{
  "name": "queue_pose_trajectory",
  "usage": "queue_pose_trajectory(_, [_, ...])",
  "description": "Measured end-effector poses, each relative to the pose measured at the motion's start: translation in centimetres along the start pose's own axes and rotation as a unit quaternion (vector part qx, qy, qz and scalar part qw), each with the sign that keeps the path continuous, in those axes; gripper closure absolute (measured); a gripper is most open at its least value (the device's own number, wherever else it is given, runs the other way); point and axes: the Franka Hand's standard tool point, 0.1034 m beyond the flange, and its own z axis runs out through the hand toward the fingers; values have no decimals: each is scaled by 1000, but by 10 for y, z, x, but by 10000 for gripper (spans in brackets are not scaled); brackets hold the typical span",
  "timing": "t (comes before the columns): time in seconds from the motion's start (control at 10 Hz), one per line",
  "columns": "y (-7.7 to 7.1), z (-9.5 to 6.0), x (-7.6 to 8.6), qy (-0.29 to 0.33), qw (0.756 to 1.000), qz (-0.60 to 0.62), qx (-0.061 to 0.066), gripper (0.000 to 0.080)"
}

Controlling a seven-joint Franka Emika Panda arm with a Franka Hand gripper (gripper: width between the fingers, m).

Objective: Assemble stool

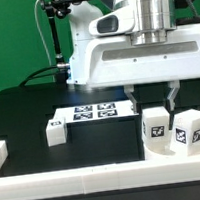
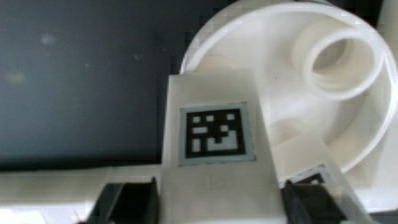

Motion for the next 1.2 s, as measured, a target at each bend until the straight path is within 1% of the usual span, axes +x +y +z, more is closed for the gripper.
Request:
queue_pose_trajectory(0.3, [1, 0, 0, -1, 994, 106, 6, 459])
queue_pose_trajectory(0.4, [1, -1, 0, -2, 992, 123, 8, 459])
queue_pose_trajectory(0.5, [0, -1, 0, -3, 985, 170, 11, 459])
queue_pose_trajectory(0.6, [-1, -1, -3, -6, 971, 240, 13, 459])
queue_pose_trajectory(0.8, [-1, -1, -4, -5, 949, 313, 15, 459])
queue_pose_trajectory(1.0, [-1, -1, -4, -10, 915, 402, 22, 459])
queue_pose_trajectory(1.2, [-2, -2, -4, -15, 879, 476, 26, 459])
